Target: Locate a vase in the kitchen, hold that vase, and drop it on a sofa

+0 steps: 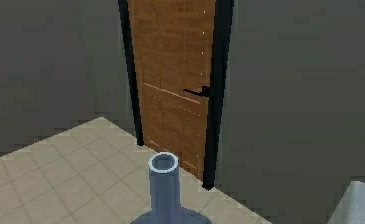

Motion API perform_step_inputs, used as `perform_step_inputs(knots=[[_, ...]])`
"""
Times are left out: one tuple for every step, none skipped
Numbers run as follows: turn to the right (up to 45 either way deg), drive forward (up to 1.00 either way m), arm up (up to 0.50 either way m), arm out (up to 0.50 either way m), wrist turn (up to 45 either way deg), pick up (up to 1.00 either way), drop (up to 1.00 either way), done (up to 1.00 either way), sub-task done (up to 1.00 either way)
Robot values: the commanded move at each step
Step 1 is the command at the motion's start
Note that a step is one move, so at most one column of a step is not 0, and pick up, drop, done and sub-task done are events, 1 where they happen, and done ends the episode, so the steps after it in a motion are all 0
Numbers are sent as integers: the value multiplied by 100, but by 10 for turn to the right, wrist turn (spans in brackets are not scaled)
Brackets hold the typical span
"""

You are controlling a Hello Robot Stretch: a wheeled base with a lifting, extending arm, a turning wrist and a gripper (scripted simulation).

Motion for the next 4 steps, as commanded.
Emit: perform_step_inputs(knots=[[0, 0, 0, 48, 0, 0, 0, 0, 0], [0, 0, 0, 0, 450, 0, 0, 0, 0], [0, 0, 0, 0, 450, 0, 0, 0, 0], [0, 0, 0, 0, 450, 0, 0, 0, 0]])
